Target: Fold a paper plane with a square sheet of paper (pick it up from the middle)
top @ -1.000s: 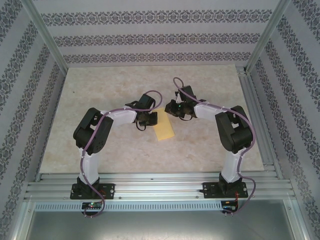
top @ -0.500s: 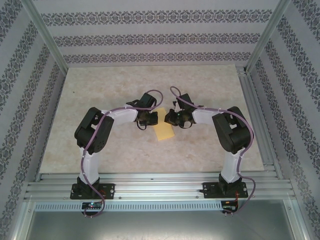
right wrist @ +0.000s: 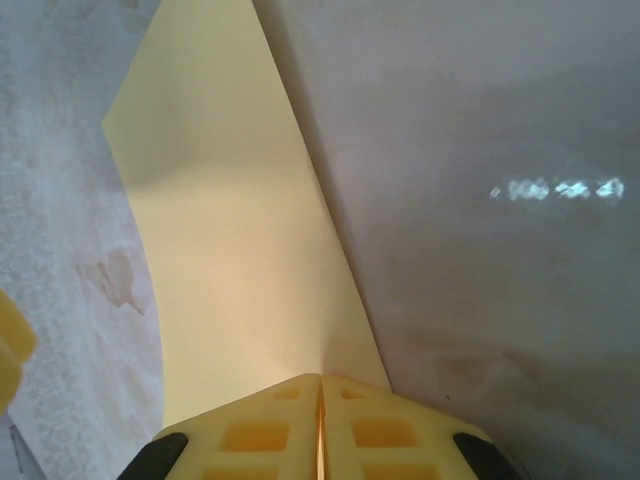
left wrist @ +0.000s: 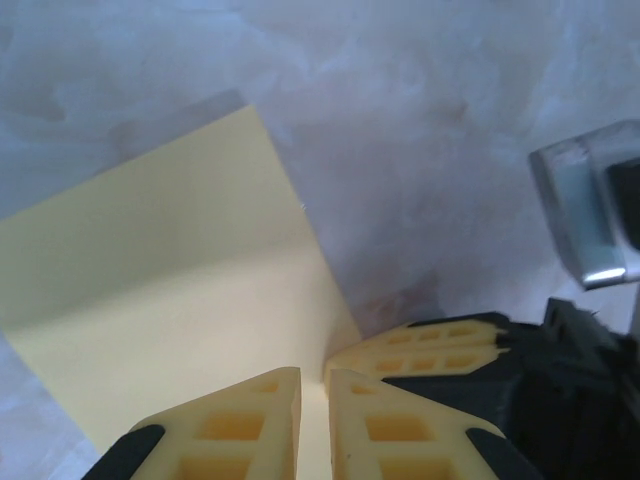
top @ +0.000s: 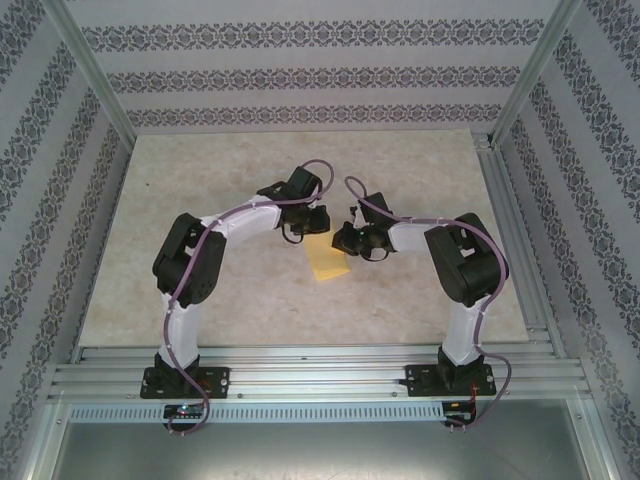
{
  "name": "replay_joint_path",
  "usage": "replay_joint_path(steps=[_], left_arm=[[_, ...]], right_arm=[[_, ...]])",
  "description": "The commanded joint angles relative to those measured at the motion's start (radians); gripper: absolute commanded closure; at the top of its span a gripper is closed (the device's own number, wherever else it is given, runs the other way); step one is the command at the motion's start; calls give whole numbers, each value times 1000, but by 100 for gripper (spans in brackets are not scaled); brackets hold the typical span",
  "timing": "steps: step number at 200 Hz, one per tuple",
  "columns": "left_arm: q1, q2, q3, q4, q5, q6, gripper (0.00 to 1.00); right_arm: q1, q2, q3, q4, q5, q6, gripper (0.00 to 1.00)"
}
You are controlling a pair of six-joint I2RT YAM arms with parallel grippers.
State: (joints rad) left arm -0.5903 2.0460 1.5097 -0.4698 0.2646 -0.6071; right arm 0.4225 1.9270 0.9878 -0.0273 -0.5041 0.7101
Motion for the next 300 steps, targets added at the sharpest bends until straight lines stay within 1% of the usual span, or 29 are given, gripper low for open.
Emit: replay_joint_path(steps=[1,19,54,106,154,185,227,258,300], left_arm=[[-9,88,57,50,13,-33,87],[-9,134,98,69,15,-44,89],[-9,188,143,93,7,-43,92],[6,204,120,183,49,-39,93],[14,248,154,111,-14,-27,94],[15,268,152,70,-46,-10,95],[17,270,115,87,-31,-8,95],[17,273,109,94,-21,-6,95],[18,275,94,98,-23,-6,95]], right_arm=[[-7,18,-47,61,-5,35,90],[-7,20,-55,79,-12,47,90],[-7,20,-60,82,-16,48,90],[-7,16,-60,70,-16,37,90],[-9,15,-61,60,-11,40,89],[-16,-14,-63,55,-17,38,88],[-34,-59,-12,31,-34,15,85],[-34,-12,54,-9,-25,-7,86],[-21,53,71,-30,-42,-18,87]])
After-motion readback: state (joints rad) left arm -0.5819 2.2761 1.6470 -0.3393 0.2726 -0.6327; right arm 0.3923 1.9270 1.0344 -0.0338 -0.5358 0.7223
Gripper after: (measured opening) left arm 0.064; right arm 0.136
